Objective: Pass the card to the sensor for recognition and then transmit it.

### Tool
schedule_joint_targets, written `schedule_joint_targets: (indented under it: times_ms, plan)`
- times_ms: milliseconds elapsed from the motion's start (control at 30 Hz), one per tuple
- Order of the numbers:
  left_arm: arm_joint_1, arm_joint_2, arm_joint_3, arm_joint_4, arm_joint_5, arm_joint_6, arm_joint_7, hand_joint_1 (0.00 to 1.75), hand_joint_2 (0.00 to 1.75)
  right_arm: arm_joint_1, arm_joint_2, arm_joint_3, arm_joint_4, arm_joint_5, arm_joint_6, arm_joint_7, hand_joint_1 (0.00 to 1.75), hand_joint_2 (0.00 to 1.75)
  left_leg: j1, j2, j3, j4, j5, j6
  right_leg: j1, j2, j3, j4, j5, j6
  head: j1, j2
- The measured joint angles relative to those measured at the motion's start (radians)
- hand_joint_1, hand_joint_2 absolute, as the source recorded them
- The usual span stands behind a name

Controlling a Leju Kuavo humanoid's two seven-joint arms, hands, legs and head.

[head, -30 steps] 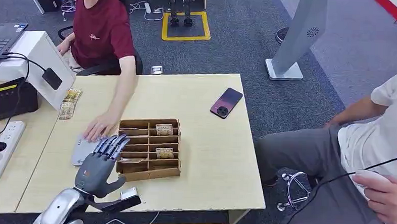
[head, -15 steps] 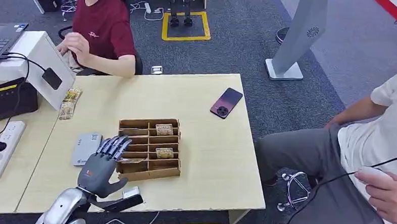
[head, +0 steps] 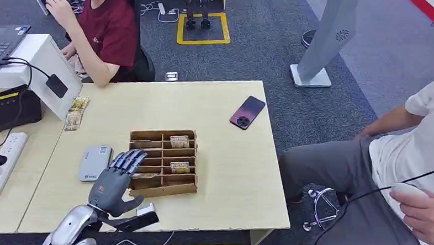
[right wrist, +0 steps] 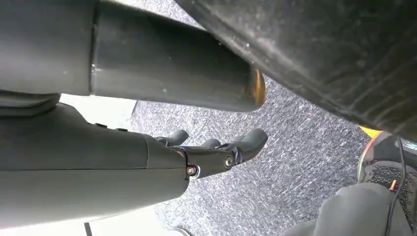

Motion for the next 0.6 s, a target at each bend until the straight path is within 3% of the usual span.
schedule_joint_targets:
  times_ms: [100, 133, 600]
  plan:
    - [0.0, -0.002, 0.0, 0.0, 0.001, 0.0, 0.0, 0.0, 1.75, 0.0, 0.0, 0.002, 0.0, 0.0, 0.0, 0.0, 0.0, 0.0, 0.0, 0.0, 0.0, 0.0, 0.0, 0.0, 0.0, 0.0, 0.0, 0.0, 0.0, 0.0, 0.0, 0.0]
    - [0.0, -0.003, 0.0, 0.0, 0.001, 0.0, 0.0, 1.75, 1.75, 0.0, 0.0, 0.003, 0.0, 0.0, 0.0, 0.0, 0.0, 0.0, 0.0, 0.0, 0.0, 0.0, 0.0, 0.0, 0.0, 0.0, 0.0, 0.0, 0.0, 0.0, 0.0, 0.0]
    - [0.0, 0.003, 0.0, 0.0, -0.009, -0.002, -0.007, 1.75, 1.75, 0.0, 0.0, 0.007, 0.0, -0.003, -0.001, 0.002, 0.0, 0.0, 0.0, 0.0, 0.0, 0.0, 0.0, 0.0, 0.0, 0.0, 0.0, 0.0, 0.0, 0.0, 0.0, 0.0]
